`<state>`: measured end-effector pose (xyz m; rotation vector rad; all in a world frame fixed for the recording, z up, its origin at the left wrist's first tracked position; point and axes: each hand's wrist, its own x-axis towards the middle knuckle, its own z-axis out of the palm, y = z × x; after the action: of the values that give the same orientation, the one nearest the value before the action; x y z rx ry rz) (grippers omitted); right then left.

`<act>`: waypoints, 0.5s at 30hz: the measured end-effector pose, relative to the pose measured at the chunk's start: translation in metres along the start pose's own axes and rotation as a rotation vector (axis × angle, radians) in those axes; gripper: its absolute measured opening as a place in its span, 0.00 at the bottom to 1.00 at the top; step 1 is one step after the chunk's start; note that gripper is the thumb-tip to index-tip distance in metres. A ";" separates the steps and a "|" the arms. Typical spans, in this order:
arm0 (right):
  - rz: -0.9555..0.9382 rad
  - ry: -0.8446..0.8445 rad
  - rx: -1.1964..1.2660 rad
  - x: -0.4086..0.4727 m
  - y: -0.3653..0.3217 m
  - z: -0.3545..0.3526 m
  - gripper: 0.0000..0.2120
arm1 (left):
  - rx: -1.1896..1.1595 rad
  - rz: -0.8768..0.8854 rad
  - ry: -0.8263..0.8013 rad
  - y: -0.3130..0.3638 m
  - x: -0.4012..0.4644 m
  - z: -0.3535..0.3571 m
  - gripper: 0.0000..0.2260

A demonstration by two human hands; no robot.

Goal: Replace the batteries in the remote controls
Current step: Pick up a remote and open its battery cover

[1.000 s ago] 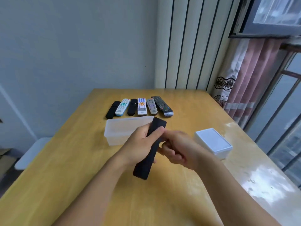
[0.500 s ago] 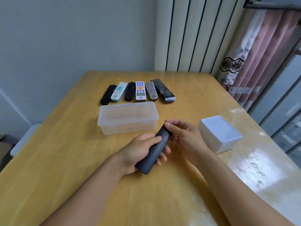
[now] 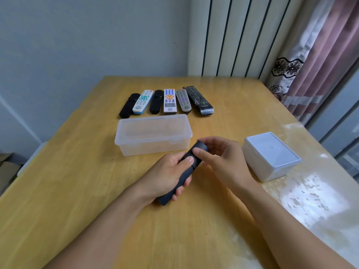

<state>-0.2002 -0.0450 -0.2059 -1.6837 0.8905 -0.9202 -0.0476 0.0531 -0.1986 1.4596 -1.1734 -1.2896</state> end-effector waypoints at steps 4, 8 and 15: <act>0.011 -0.059 -0.123 0.002 -0.004 -0.005 0.08 | 0.025 -0.067 0.016 -0.003 0.005 0.001 0.11; -0.022 -0.094 0.058 0.002 -0.012 -0.015 0.08 | -0.032 -0.092 0.027 -0.003 0.003 -0.005 0.12; 0.275 -0.259 -0.225 0.002 -0.011 -0.036 0.11 | 0.006 -0.084 0.065 -0.002 -0.009 -0.019 0.11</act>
<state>-0.2293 -0.0588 -0.1863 -1.7651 1.0439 -0.4175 -0.0287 0.0626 -0.1962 1.5583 -1.0848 -1.2857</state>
